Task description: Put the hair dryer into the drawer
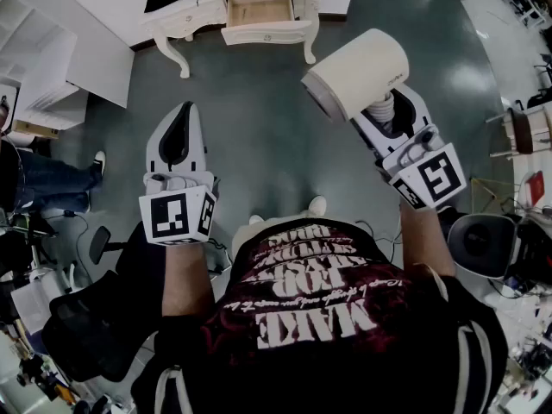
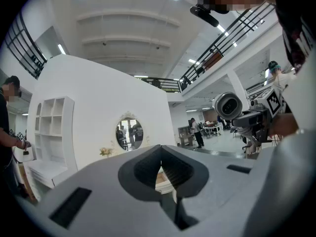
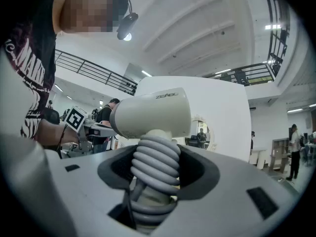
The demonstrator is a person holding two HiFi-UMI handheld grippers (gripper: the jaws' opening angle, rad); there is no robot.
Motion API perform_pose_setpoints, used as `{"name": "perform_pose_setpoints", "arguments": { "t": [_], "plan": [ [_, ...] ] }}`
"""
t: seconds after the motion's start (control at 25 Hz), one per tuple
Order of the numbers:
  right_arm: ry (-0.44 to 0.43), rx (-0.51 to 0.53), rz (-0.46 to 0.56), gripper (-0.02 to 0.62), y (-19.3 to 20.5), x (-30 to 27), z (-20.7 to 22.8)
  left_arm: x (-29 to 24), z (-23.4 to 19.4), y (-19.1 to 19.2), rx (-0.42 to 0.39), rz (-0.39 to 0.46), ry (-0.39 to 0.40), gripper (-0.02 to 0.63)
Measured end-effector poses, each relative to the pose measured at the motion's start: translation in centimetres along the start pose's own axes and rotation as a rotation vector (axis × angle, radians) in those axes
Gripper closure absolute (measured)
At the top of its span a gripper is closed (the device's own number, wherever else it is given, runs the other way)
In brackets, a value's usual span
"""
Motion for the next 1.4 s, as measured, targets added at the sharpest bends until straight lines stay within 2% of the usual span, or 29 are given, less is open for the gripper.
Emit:
{"name": "perform_pose_setpoints", "arguments": {
  "t": [0.16, 0.32, 0.52, 0.72, 1.04, 1.4],
  "plan": [
    [0.013, -0.028, -0.024, 0.362, 0.2, 1.8, -3.0, 3.6, -0.1, 0.6, -0.002, 0.0, 0.011, 0.601],
    [0.043, -0.093, -0.027, 0.36, 0.5, 0.9, -6.9, 6.9, -3.4, 2.3, -0.01, -0.01, 0.036, 0.601],
    [0.07, -0.152, -0.005, 0.362, -0.8, 0.0, -10.2, 8.9, -7.0, 4.2, 0.001, -0.02, 0.062, 0.601],
    [0.099, -0.151, -0.02, 0.362, -1.3, 0.5, -11.8, 9.5, -8.2, 5.2, 0.014, -0.006, 0.095, 0.601],
    [0.126, -0.154, -0.018, 0.362, -1.4, -0.5, -8.8, 6.2, -8.6, 5.2, 0.021, 0.003, 0.105, 0.601],
    [0.077, -0.158, -0.023, 0.362, -0.6, -5.4, -2.2, -1.3, -9.1, 3.4, 0.011, -0.016, 0.082, 0.601]
  ]
}}
Point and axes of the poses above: the fingertips, and each gripper's own axes: x backward along the fingers, z to its right, y out of its underside, the point moved 2 cm from there along x, backward along the fingers, and after that the axes turned 13 degrees about -z, right-handed, at the moved point
